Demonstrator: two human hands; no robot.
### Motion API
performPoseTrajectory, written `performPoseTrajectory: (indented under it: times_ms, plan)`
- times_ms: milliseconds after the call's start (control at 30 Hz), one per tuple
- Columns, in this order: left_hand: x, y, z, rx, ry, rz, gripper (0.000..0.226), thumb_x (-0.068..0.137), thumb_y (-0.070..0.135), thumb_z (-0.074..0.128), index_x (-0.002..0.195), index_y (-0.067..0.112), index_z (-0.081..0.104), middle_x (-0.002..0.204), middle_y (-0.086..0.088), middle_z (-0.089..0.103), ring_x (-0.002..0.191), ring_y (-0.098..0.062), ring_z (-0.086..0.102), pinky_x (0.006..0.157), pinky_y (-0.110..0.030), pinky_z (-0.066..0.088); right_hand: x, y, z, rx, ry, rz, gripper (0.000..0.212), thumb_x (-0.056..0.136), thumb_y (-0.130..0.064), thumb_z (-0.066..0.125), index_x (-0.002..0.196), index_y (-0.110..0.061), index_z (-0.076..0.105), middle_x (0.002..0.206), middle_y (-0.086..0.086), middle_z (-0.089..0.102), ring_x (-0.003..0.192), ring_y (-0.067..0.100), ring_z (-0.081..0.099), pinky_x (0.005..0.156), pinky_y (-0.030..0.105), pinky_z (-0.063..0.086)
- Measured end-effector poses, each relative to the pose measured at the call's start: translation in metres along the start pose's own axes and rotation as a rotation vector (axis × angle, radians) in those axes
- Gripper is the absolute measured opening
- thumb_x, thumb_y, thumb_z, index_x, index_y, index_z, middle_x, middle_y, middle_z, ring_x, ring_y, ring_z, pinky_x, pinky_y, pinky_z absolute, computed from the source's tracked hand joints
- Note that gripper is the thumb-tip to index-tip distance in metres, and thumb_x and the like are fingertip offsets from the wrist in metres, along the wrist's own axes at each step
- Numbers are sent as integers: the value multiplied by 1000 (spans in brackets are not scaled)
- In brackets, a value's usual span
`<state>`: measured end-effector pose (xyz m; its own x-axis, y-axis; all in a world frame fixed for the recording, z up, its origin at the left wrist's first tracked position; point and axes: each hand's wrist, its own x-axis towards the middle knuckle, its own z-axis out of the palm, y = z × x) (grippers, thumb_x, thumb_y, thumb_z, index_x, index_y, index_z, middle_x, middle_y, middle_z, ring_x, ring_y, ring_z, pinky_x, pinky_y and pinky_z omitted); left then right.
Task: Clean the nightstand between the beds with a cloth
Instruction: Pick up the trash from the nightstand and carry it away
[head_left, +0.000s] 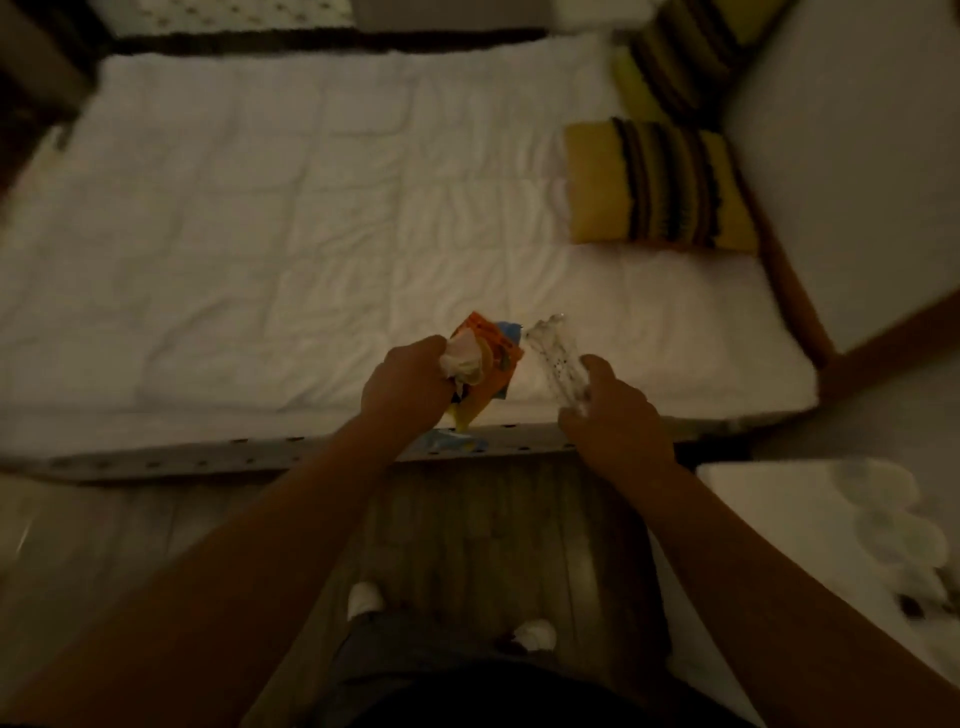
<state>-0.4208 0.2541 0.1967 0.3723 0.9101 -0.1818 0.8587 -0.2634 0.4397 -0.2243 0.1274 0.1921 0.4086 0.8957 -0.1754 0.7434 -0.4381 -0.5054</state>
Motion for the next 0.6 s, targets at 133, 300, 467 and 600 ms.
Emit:
performPoseTrajectory:
  times_ms: [133, 300, 467, 600]
  plan:
    - [-33, -95, -52, -74, 149, -181, 15, 84, 14, 57, 79, 24, 46, 76, 0, 54, 67, -20, 54, 61, -30, 43, 14, -98, 36, -70, -68, -210, 64, 83, -38, 62, 139, -24, 32, 119, 8, 61, 96, 27, 61, 66, 28, 43]
    - [-98, -219, -115, -116, 282, -395, 5, 88, 19, 57, 85, 19, 53, 76, 0, 59, 66, -17, 56, 60, -30, 47, 9, -231, 102, -120, -155, -455, 63, 83, -39, 60, 138, -25, 31, 118, 7, 60, 95, 27, 61, 65, 30, 43]
    - [-185, -347, -168, -107, 421, -627, 2, 86, 20, 56, 87, 21, 57, 77, 2, 58, 69, -19, 56, 61, -30, 42, -24, -361, 190, -151, -271, -683, 69, 84, -39, 59, 141, -27, 24, 116, 9, 60, 96, 29, 61, 66, 31, 41]
    - [-250, -432, -205, -135, 501, -806, 13, 84, 20, 57, 81, 30, 50, 77, 5, 54, 70, -18, 53, 64, -31, 42, -59, -456, 254, -172, -345, -835, 77, 83, -40, 62, 144, -32, 16, 123, 8, 59, 101, 29, 61, 66, 30, 40]
